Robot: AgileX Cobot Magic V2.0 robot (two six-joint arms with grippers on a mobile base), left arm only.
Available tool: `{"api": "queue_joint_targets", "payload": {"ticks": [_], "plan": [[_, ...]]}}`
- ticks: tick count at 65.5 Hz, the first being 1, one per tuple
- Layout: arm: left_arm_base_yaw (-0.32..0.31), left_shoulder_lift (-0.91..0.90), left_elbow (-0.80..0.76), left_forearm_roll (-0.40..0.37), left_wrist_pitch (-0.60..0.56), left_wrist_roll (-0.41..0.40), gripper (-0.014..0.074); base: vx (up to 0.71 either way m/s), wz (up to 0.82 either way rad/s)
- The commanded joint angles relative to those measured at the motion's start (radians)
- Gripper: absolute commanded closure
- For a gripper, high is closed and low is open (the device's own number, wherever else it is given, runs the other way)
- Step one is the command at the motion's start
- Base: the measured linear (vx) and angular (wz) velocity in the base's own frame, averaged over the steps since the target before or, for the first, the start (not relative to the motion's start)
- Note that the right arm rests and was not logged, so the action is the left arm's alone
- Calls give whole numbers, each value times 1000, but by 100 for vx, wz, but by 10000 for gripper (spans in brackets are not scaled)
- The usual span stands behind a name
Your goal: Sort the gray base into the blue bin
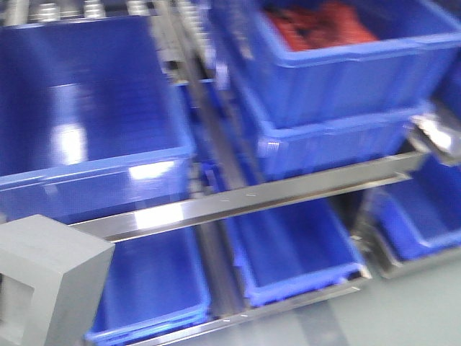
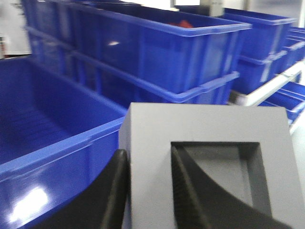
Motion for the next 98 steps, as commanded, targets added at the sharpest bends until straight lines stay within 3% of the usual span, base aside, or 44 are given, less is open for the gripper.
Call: {"api": "queue_joint_targets", "payload": {"ticks": [1,27,98], "plan": [[-2,9,-28,-19,-103,-7,602,3,81],[-2,9,-28,-19,-103,-7,602,2,56],[-2,9,-28,-19,-103,-7,602,17,7]]}}
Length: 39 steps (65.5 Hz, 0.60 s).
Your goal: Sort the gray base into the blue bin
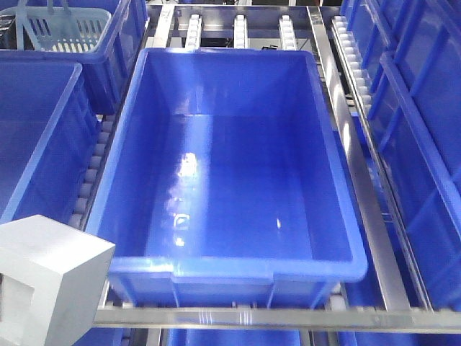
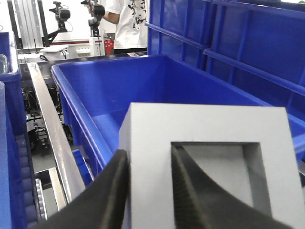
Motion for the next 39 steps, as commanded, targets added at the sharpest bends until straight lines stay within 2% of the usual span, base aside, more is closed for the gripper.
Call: {"api": "queue_joint_targets", "payload": {"ticks": [1,39], "plan": [[-2,9,-28,-19,-103,-7,602,17,2],[-2,9,-28,-19,-103,-7,602,10,0]]}}
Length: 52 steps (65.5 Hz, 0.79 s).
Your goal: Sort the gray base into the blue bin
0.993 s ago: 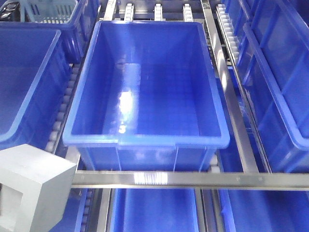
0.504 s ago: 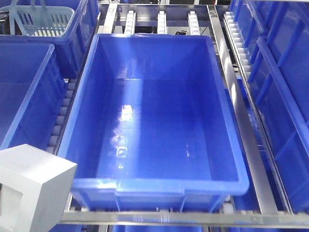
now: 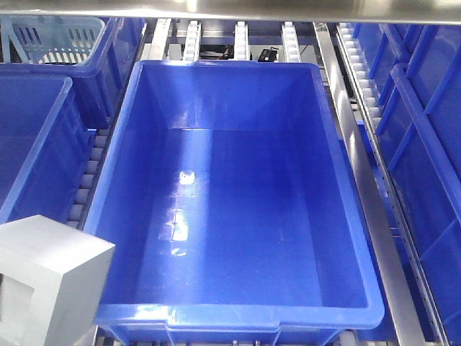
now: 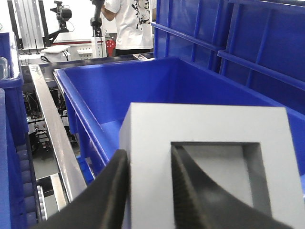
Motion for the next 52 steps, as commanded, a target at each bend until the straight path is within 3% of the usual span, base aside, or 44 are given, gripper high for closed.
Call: {"api": "queue_joint_targets", "payload": {"ticks": [1,52], "plan": [[-2,9,-28,-19,-103,-7,602,4,-1],[-2,9,-28,-19,-103,-7,602,2,-1]]}}
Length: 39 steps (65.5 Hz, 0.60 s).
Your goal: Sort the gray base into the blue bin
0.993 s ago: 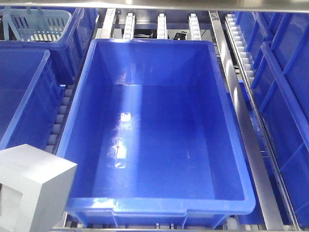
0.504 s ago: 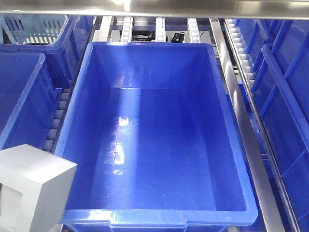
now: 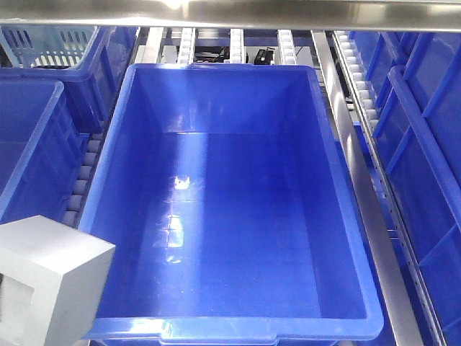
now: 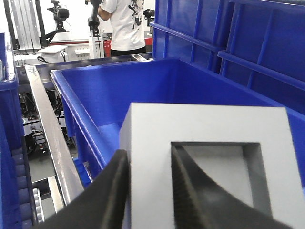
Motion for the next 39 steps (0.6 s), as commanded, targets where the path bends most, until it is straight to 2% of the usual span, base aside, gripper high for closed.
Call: {"api": "queue_joint_targets", "payload": {"ticks": [1,39], "plan": [[-2,9,-28,-19,-103,-7,602,0,0],[-2,9,-28,-19,-131,-7,602,0,0]]}}
